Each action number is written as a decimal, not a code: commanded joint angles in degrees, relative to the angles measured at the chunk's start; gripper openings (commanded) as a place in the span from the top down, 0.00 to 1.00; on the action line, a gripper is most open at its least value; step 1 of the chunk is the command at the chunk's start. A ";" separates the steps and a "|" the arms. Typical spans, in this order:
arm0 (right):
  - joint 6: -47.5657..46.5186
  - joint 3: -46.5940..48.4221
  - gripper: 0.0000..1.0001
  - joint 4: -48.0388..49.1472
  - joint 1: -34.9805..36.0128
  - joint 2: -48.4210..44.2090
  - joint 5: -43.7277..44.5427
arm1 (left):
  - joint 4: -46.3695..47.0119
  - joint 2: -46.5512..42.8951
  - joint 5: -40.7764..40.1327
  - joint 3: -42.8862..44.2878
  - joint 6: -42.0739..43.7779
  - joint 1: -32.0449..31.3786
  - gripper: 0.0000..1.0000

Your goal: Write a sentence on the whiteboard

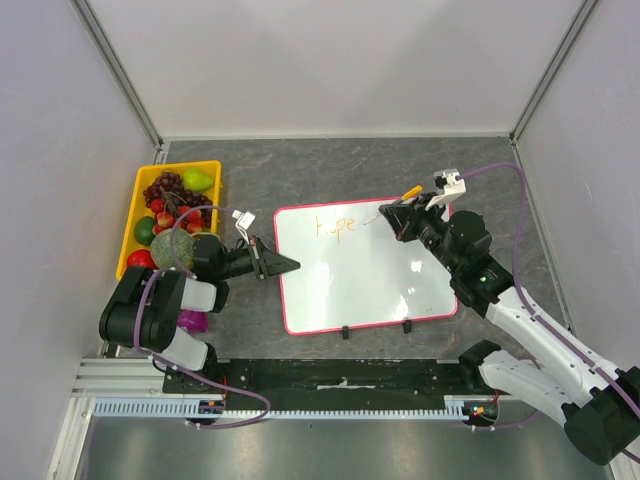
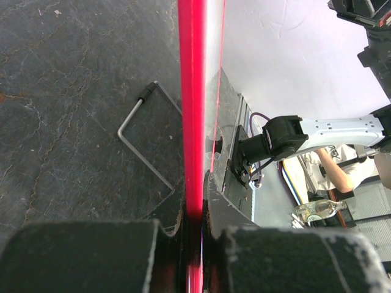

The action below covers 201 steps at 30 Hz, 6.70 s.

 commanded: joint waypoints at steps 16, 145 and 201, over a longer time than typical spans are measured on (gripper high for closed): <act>-3.79 4.04 1.00 -0.84 -0.35 1.87 3.37 | -3.59 0.15 -4.36 -0.01 9.51 -0.12 0.98; -7.66 -2.80 1.00 0.56 -0.70 7.23 7.86 | -5.09 -0.56 -4.27 0.25 10.30 -0.12 0.98; -7.05 1.59 1.00 -0.31 -1.06 8.38 12.87 | -5.17 -0.65 -4.36 0.25 10.48 -0.12 0.98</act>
